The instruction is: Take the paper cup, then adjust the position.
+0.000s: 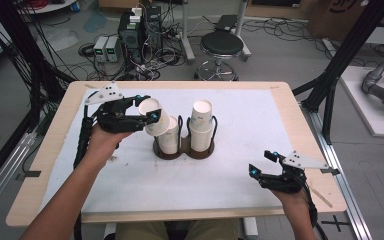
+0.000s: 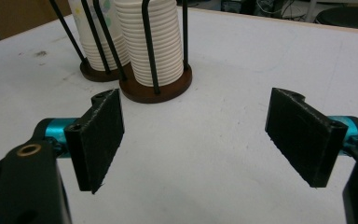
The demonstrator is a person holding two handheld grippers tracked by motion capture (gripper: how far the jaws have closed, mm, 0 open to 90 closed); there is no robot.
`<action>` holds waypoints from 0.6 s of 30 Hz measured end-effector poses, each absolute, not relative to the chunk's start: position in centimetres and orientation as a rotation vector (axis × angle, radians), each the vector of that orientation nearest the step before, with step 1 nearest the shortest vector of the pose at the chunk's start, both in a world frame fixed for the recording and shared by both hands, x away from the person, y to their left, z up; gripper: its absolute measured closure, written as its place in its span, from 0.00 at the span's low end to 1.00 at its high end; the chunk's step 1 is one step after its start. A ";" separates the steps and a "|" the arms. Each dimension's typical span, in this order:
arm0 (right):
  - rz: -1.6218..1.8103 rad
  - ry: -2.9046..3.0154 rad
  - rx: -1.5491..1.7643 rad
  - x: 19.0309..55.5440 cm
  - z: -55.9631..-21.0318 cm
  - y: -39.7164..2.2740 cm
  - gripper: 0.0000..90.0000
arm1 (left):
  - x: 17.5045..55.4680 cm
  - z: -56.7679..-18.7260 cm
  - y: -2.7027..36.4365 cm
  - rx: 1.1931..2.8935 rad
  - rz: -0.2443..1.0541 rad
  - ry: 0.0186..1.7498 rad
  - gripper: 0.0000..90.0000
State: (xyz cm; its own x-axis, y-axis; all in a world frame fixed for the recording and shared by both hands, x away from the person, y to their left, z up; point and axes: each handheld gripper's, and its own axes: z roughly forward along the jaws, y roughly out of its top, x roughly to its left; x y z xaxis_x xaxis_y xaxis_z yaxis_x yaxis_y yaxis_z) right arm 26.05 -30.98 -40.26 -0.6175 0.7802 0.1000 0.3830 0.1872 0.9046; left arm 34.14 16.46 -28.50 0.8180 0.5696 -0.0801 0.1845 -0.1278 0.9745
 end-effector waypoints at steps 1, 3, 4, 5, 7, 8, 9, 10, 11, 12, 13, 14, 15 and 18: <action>1.408 2.097 1.089 26.2 -40.3 -30.8 0.22 | 34.1 -28.6 16.7 1.693 0.363 0.590 0.40; 1.406 2.113 1.077 26.3 -40.4 -30.5 0.22 | 33.9 -28.8 17.0 1.690 0.355 0.588 0.41; 1.406 2.121 1.072 26.4 -40.4 -30.4 0.22 | 33.8 -29.0 17.1 1.685 0.349 0.590 0.41; 1.408 2.128 1.064 26.4 -40.4 -30.2 0.22 | 33.8 -29.2 17.2 1.687 0.347 0.591 0.41; 1.412 2.128 1.053 26.4 -40.3 -30.2 0.22 | 33.6 -29.5 17.3 1.684 0.340 0.593 0.41; 1.418 2.128 1.050 26.3 -40.3 -30.1 0.22 | 33.5 -29.6 17.3 1.682 0.335 0.591 0.41; 1.431 2.129 1.040 26.2 -40.1 -30.0 0.22 | 33.4 -29.7 17.3 1.679 0.328 0.586 0.40; 1.431 2.129 1.040 26.2 -40.1 -30.0 0.22 | 33.2 -29.8 17.3 1.678 0.318 0.576 0.40; 1.442 2.140 1.023 26.2 -40.0 -29.7 0.22 | 33.1 -29.9 17.2 1.680 0.315 0.570 0.40; 1.442 2.140 1.023 26.2 -40.0 -29.7 0.22 | 32.8 -30.0 17.1 1.679 0.311 0.562 0.40; 1.450 2.146 1.015 26.2 -39.9 -29.5 0.22 | 32.6 -30.1 17.1 1.679 0.306 0.554 0.40; 1.455 2.152 1.002 26.2 -39.8 -29.3 0.22 | 32.4 -30.2 17.0 1.682 0.300 0.544 0.40; 1.459 2.162 0.992 26.1 -39.7 -29.0 0.22 | 32.2 -30.3 16.9 1.687 0.299 0.536 0.40; 1.476 2.203 0.938 26.2 -39.5 -27.9 0.22 | 31.7 -30.6 16.5 1.697 0.288 0.512 0.40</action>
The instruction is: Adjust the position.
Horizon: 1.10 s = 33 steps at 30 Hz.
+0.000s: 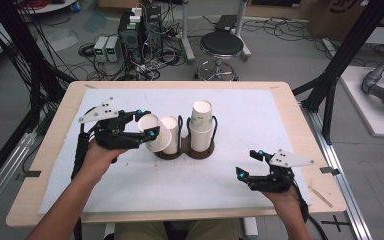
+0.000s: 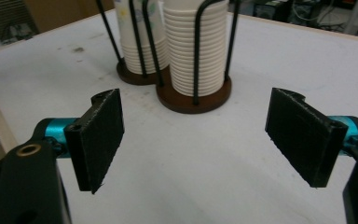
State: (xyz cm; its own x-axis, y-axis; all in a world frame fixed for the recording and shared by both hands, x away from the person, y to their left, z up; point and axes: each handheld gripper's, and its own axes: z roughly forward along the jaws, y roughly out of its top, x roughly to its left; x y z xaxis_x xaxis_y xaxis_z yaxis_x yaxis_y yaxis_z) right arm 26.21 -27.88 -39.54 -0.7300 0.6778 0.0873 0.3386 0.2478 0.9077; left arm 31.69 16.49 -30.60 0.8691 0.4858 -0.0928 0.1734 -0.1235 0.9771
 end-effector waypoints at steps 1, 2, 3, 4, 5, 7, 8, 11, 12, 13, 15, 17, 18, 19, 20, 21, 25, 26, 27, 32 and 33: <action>1.476 2.203 0.938 26.2 -39.5 -27.9 0.22 | 31.5 -30.8 16.4 1.698 0.282 0.507 0.40; 1.479 2.212 0.926 26.3 -39.5 -27.7 0.22 | 31.3 -31.0 16.2 1.698 0.278 0.501 0.40; 1.489 2.220 0.919 26.3 -39.5 -27.4 0.22 | 31.1 -31.2 16.1 1.702 0.269 0.494 0.40; 1.499 2.229 0.913 26.4 -39.6 -27.2 0.22 | 31.0 -31.4 15.9 1.707 0.266 0.491 0.40; 1.503 2.237 0.907 26.4 -39.5 -27.0 0.22 | 30.9 -31.7 15.8 1.713 0.260 0.484 0.40; 1.517 2.246 0.890 26.4 -39.5 -26.6 0.22 | 30.6 -32.1 15.5 1.716 0.247 0.481 0.40; 1.531 2.252 0.882 26.4 -39.4 -26.3 0.22 | 30.5 -32.2 15.3 1.721 0.240 0.477 0.40; 1.566 2.276 0.851 26.4 -39.2 -25.7 0.22 | 30.3 -32.6 14.7 1.738 0.224 0.467 0.40; 1.568 2.284 0.848 26.4 -39.2 -25.5 0.22 | 30.2 -32.8 14.5 1.743 0.215 0.461 0.40; 1.571 2.291 0.837 26.5 -39.2 -25.2 0.22 | 30.1 -32.9 14.3 1.749 0.210 0.456 0.40; 1.574 2.305 0.818 26.5 -39.2 -24.8 0.22 | 29.9 -33.3 13.9 1.757 0.194 0.447 0.40; 1.585 2.319 0.799 26.5 -39.2 -24.3 0.22 | 29.7 -33.6 13.4 1.761 0.178 0.441 0.40; 1.588 2.327 0.781 26.6 -39.2 -24.0 0.22 | 29.7 -33.8 13.2 1.767 0.172 0.435 0.40; 1.593 2.336 0.770 26.6 -39.1 -23.7 0.22 | 29.7 -33.9 13.0 1.769 0.164 0.430 0.40; 1.598 2.344 0.760 26.6 -39.1 -23.4 0.22 | 29.6 -34.0 12.8 1.773 0.159 0.426 0.40; 1.604 2.364 0.734 26.6 -39.1 -22.8 0.22 | 29.6 -34.1 12.6 1.774 0.153 0.424 0.40; 1.614 2.400 0.689 26.9 -39.1 -21.4 0.22 | 29.5 -34.5 11.7 1.790 0.139 0.407 0.40; 1.614 2.400 0.689 26.9 -39.1 -21.4 0.22 | 29.4 -34.5 11.5 1.794 0.135 0.405 0.40; 1.624 2.413 0.659 27.1 -39.0 -20.7 0.22 | 29.4 -34.6 11.3 1.799 0.130 0.397 0.40; 1.641 2.441 0.605 27.4 -39.0 -19.5 0.22 | 29.2 -34.6 10.5 1.814 0.118 0.376 0.40; 1.642 2.445 0.591 27.4 -38.9 -19.3 0.22 | 29.2 -34.7 10.4 1.813 0.115 0.372 0.40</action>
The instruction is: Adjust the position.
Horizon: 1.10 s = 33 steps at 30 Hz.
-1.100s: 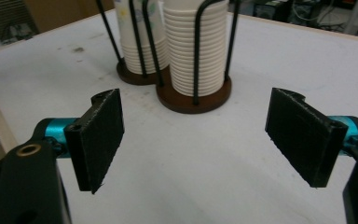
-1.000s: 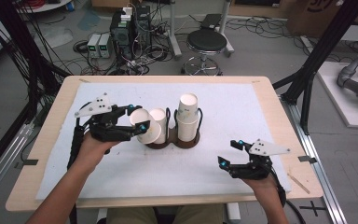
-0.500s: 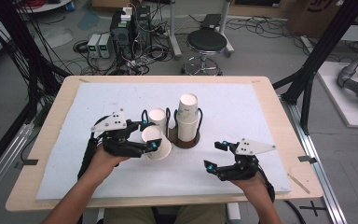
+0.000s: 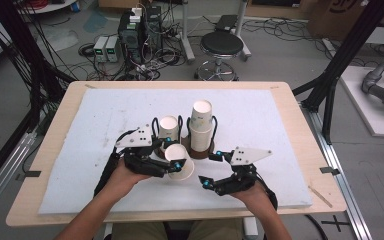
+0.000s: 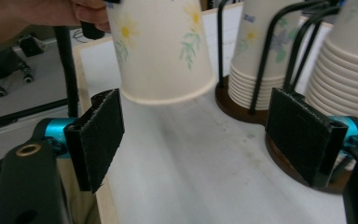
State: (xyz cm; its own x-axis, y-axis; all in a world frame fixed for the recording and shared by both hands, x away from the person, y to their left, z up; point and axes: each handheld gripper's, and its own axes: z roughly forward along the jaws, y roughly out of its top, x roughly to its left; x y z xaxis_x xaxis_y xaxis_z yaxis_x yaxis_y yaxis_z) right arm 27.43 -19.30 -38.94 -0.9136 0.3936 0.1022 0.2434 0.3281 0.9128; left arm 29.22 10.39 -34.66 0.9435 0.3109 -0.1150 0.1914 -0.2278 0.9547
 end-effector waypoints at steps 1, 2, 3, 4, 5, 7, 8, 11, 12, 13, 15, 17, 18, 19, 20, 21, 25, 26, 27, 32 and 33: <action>1.648 2.453 0.582 27.4 -38.9 -19.1 0.22 | 29.2 -34.7 10.3 1.815 0.114 0.371 0.40; 1.646 2.455 0.571 27.5 -38.9 -18.9 0.22 | 29.2 -34.7 10.2 1.821 0.116 0.367 0.40; 1.648 2.458 0.565 27.6 -39.0 -18.8 0.22 | 29.2 -34.8 10.0 1.821 0.115 0.367 0.40; 1.650 2.467 0.561 27.6 -39.0 -18.7 0.22 | 29.2 -34.8 9.9 1.825 0.114 0.363 0.40; 1.650 2.467 0.556 27.6 -39.0 -18.6 0.22 | 29.2 -34.8 9.7 1.828 0.112 0.359 0.40; 1.653 2.473 0.545 27.7 -39.1 -18.4 0.22 | 29.1 -34.9 9.5 1.833 0.106 0.349 0.40; 1.652 2.485 0.535 27.7 -39.1 -18.2 0.22 | 29.0 -34.9 9.3 1.834 0.102 0.346 0.40; 1.654 2.487 0.525 27.8 -39.1 -18.0 0.22 | 29.0 -35.0 9.0 1.840 0.097 0.339 0.40; 1.666 2.530 0.537 27.5 -39.1 -17.9 0.22 | 29.0 -35.0 8.8 1.838 0.095 0.339 0.40; 1.657 2.496 0.514 27.8 -39.1 -17.8 0.22 | 29.0 -35.1 8.7 1.838 0.093 0.339 0.40; 1.660 2.504 0.498 27.8 -39.1 -17.5 0.22 | 29.0 -35.1 8.5 1.842 0.092 0.333 0.40; 1.663 2.506 0.496 27.8 -39.1 -17.4 0.22 | 29.0 -35.1 8.4 1.844 0.092 0.329 0.41; 1.662 2.507 0.482 27.8 -39.1 -17.3 0.22 | 29.0 -35.1 8.3 1.845 0.092 0.329 0.40; 1.659 2.510 0.482 27.8 -39.2 -17.2 0.22 | 28.9 -35.2 8.2 1.842 0.087 0.330 0.41; 1.659 2.514 0.481 27.9 -39.2 -17.1 0.22 | 28.9 -35.2 8.1 1.847 0.088 0.325 0.41; 1.659 2.519 0.478 28.0 -39.3 -16.9 0.22 | 28.9 -35.2 8.0 1.843 0.086 0.324 0.41; 1.660 2.522 0.464 28.1 -39.3 -16.7 0.22 | 28.8 -35.2 7.8 1.843 0.077 0.316 0.41; 1.662 2.526 0.461 28.1 -39.4 -16.6 0.22 | 28.8 -35.2 7.7 1.844 0.074 0.311 0.41; 1.663 2.528 0.458 28.1 -39.4 -16.6 0.22 | 28.8 -35.2 7.6 1.841 0.071 0.312 0.41; 1.664 2.533 0.456 28.2 -39.7 -16.4 0.22 | 28.7 -35.2 7.4 1.839 0.059 0.304 0.41; 1.660 2.532 0.457 28.2 -39.8 -16.5 0.22 | 28.7 -35.2 7.4 1.839 0.061 0.302 0.41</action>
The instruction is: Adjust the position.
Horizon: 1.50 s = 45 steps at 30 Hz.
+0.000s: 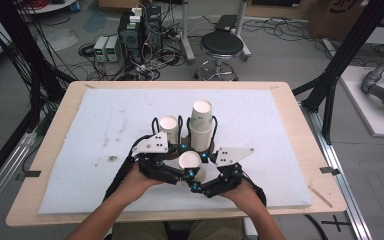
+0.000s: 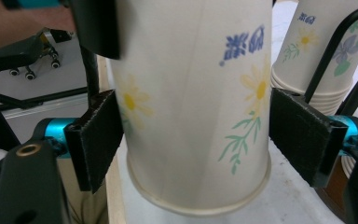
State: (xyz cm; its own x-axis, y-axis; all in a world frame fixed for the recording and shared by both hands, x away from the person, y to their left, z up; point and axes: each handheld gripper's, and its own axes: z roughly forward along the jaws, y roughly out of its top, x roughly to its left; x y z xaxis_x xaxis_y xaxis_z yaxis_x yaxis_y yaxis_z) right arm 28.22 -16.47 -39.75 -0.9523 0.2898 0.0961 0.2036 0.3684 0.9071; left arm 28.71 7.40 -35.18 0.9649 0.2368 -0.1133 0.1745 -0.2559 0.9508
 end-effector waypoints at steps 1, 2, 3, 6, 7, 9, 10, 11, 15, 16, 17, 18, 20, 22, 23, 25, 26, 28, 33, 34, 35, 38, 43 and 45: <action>1.663 2.531 0.456 28.2 -39.8 -16.5 0.22 | 28.7 -35.2 7.4 1.839 0.060 0.300 0.41; 1.665 2.531 0.458 28.2 -39.8 -16.5 0.23 | 28.7 -35.2 7.4 1.838 0.059 0.300 0.41; 1.667 2.530 0.453 28.2 -39.9 -16.5 0.23 | 28.7 -35.2 7.4 1.836 0.057 0.300 0.41; 1.678 2.536 0.431 28.1 -39.9 -16.5 0.29 | 28.7 -35.1 7.4 1.827 0.055 0.301 0.41; 1.676 2.533 0.429 28.1 -39.9 -16.5 0.29 | 28.7 -35.1 7.5 1.827 0.054 0.301 0.41; 1.678 2.528 0.421 28.1 -39.9 -16.6 0.30 | 28.7 -35.1 7.5 1.827 0.056 0.300 0.41; 1.676 2.527 0.418 28.1 -39.8 -16.6 0.30 | 28.7 -35.1 7.5 1.827 0.056 0.300 0.41; 1.673 2.526 0.417 28.1 -39.8 -16.6 0.31 | 28.7 -35.1 7.5 1.826 0.056 0.299 0.41; 1.663 2.530 0.410 28.1 -39.7 -16.6 0.33 | 28.7 -35.1 7.6 1.827 0.054 0.299 0.41; 1.655 2.535 0.412 28.1 -39.7 -16.6 0.34 | 28.7 -35.1 7.6 1.826 0.052 0.303 0.41; 1.643 2.542 0.404 28.1 -39.6 -16.6 0.35 | 28.8 -35.2 7.6 1.827 0.052 0.304 0.40; 1.643 2.542 0.404 28.1 -39.6 -16.6 0.35 | 28.8 -35.2 7.6 1.831 0.050 0.304 0.40; 1.624 2.552 0.400 28.1 -39.6 -16.6 0.36 | 28.7 -35.3 7.6 1.833 0.043 0.305 0.40; 1.608 2.562 0.396 28.0 -39.6 -16.5 0.36 | 28.7 -35.5 7.7 1.836 0.041 0.301 0.39; 1.604 2.567 0.392 28.0 -39.5 -16.5 0.37 | 28.7 -35.5 7.7 1.843 0.046 0.314 0.34; 1.601 2.567 0.374 28.0 -39.5 -16.5 0.37 | 28.7 -35.5 7.7 1.846 0.040 0.317 0.21; 1.600 2.569 0.372 28.0 -39.4 -16.6 0.38 | 28.7 -35.5 7.8 1.845 0.047 0.311 0.20; 1.590 2.572 0.365 28.0 -39.3 -16.6 0.38 | 28.7 -35.4 8.0 1.844 0.043 0.301 0.19; 1.565 2.594 0.366 28.0 -39.0 -16.9 0.38 | 28.7 -35.2 8.9 1.851 0.022 0.281 0.19; 1.544 2.607 0.359 28.0 -38.9 -17.0 0.38 | 28.7 -35.1 9.1 1.856 0.024 0.282 0.19; 1.544 2.607 0.359 28.0 -38.9 -17.0 0.38 | 28.7 -35.1 9.2 1.859 0.024 0.282 0.19; 1.501 2.632 0.345 28.0 -38.4 -17.1 0.38 | 28.7 -35.1 9.5 1.872 0.027 0.280 0.19; 1.410 2.668 0.300 28.2 -37.7 -17.1 0.38 | 28.6 -35.1 9.8 1.883 0.026 0.270 0.19; 1.362 2.691 0.279 28.3 -37.4 -17.0 0.38 | 28.6 -35.1 9.8 1.895 0.023 0.263 0.19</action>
State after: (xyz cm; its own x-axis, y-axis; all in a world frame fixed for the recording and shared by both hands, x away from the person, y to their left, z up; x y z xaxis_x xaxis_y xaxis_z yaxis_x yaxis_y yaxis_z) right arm 28.25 -17.00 -37.40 -0.9768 0.2135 -0.0174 0.1125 0.5803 0.8066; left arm 28.58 9.80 -35.13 0.9745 0.1934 -0.1137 0.1708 -0.3106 0.9351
